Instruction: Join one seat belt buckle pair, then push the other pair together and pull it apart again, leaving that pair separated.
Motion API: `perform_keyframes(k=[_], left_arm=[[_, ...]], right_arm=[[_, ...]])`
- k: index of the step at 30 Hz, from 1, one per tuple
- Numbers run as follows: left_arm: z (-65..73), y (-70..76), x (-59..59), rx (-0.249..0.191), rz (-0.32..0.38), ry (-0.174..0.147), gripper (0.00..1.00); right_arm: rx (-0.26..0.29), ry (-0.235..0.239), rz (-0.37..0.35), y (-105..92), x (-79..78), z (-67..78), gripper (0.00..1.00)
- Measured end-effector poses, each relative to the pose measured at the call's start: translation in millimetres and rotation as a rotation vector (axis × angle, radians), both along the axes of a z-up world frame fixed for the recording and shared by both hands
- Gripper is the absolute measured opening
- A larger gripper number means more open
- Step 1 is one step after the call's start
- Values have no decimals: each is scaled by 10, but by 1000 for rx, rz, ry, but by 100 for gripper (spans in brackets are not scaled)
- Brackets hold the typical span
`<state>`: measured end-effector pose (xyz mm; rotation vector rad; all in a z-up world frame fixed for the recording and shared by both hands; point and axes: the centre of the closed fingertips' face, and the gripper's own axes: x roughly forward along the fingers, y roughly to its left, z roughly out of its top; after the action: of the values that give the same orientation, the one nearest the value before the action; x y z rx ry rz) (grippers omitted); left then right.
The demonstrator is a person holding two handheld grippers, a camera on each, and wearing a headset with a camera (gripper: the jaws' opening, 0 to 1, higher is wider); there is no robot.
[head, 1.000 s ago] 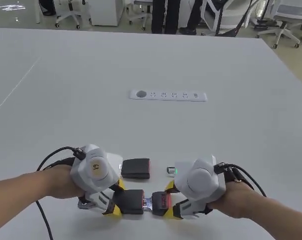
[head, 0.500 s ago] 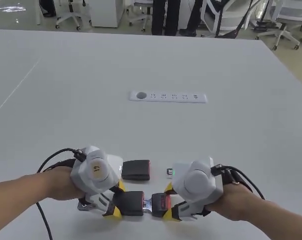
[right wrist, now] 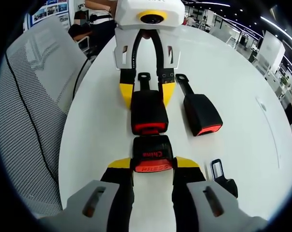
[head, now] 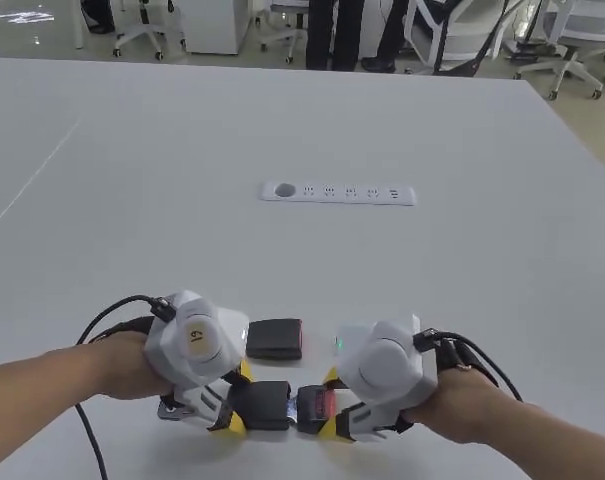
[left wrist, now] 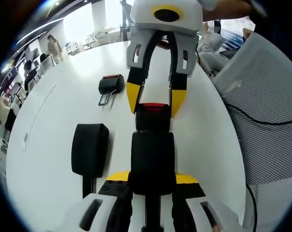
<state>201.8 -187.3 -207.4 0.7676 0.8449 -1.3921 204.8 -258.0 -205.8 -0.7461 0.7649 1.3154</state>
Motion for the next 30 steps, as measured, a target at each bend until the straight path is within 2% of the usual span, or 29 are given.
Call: perform_keyframes(k=[2,3,4,7,17,23,30], left_arm=[[-2,-2,4,3,-1,-1,30],[-10,21,2,11,6,4,30],[-7,8,11,-3,1,0,30],[-12,17,16,-4,7,3,30],[-1,12,8,0,9,3,31],[6,19,-8,-2,7,8,31],[-20,33,12,4,14,8,31]], right_arm=[[-3,-2,-2,9,-12,3,27],[-20,14,-24,-20,-51,0,27],[-23,4,10,-24,-62,9,27],[-9,4,-13,-22,-37,24,27],[-3,-19,17,-28,-34,40,27],[34,-8,24,-5,-13,40,27],[16,-6,16,-13,16,17,27]])
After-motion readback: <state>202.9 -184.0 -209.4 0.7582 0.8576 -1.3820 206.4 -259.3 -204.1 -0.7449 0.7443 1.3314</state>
